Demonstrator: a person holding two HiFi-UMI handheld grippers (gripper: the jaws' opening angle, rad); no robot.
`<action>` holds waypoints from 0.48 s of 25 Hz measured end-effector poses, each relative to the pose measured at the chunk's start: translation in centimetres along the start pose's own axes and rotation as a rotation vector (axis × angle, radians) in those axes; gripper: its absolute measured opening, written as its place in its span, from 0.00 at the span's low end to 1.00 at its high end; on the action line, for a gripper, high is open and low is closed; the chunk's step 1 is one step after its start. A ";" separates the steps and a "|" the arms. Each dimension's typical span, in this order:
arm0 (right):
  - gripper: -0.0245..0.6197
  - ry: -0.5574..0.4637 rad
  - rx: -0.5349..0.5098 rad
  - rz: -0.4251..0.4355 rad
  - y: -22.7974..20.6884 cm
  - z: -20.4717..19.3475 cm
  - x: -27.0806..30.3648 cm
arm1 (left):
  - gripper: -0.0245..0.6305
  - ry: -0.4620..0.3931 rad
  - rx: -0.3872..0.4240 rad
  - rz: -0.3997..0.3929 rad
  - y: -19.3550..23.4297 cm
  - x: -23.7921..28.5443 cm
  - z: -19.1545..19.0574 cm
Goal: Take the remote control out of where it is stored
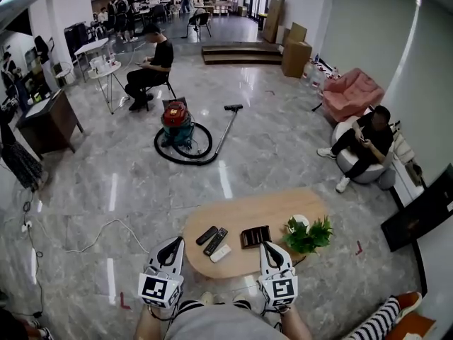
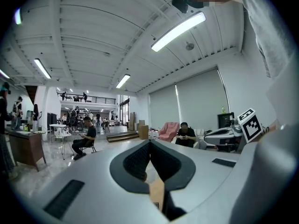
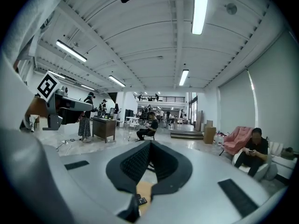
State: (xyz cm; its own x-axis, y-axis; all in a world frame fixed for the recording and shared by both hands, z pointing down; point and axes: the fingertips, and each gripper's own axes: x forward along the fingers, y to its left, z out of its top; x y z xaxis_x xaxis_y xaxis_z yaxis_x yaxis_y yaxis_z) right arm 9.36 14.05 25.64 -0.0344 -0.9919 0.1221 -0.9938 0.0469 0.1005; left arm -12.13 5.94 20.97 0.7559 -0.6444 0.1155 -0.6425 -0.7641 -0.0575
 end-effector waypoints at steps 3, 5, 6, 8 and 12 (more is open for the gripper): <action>0.05 -0.002 0.003 -0.015 -0.7 0.2 -0.5 | 0.05 0.006 -0.002 -0.006 -0.6 0.1 0.0; 0.05 -0.004 0.000 -0.019 -0.8 0.5 -0.7 | 0.05 0.002 0.000 -0.014 -0.9 0.1 0.3; 0.05 -0.005 -0.001 -0.019 -0.8 0.6 -0.8 | 0.04 0.000 0.002 -0.018 -1.0 0.2 0.5; 0.05 -0.008 0.001 -0.019 -0.6 0.7 -0.8 | 0.05 -0.004 0.004 -0.025 -1.1 0.2 0.7; 0.05 -0.006 0.004 -0.010 -0.2 0.6 -1.0 | 0.05 -0.002 0.005 -0.028 -1.3 0.1 0.8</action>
State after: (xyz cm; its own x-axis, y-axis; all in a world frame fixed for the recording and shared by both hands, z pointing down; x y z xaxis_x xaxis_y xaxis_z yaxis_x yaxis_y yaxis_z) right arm 9.53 14.99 24.94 -0.0254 -0.9931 0.1149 -0.9945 0.0368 0.0980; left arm -11.13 6.86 20.28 0.7740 -0.6226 0.1151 -0.6203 -0.7821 -0.0593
